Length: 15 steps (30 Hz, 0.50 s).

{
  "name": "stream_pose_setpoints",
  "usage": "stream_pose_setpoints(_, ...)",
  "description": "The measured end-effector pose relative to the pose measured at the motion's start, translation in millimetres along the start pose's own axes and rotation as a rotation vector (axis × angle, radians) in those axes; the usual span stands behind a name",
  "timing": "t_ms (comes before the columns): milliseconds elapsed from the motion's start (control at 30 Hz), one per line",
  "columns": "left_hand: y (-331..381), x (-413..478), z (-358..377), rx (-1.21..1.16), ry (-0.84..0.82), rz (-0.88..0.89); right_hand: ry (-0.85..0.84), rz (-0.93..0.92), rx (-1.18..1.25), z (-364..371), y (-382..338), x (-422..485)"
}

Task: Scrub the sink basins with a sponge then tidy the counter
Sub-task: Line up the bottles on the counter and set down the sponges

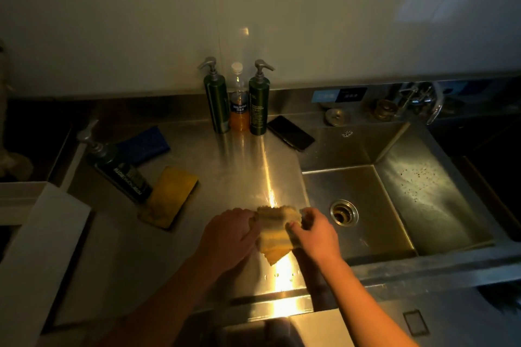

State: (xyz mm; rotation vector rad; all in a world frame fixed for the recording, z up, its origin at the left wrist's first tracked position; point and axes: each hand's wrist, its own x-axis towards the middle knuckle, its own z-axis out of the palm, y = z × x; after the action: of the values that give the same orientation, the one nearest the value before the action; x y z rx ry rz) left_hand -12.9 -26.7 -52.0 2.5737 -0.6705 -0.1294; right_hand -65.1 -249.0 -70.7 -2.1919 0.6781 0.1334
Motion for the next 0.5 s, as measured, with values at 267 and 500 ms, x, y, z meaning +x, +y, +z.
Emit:
stream_pose_setpoints(267, 5, -18, 35, -0.008, 0.022, -0.126, -0.112, -0.008, -0.056, 5, 14, 18)
stream_pose_setpoints(500, 5, -24, 30, 0.012, 0.117, -0.194, -0.121, -0.161, 0.045, 12, 16, 18)
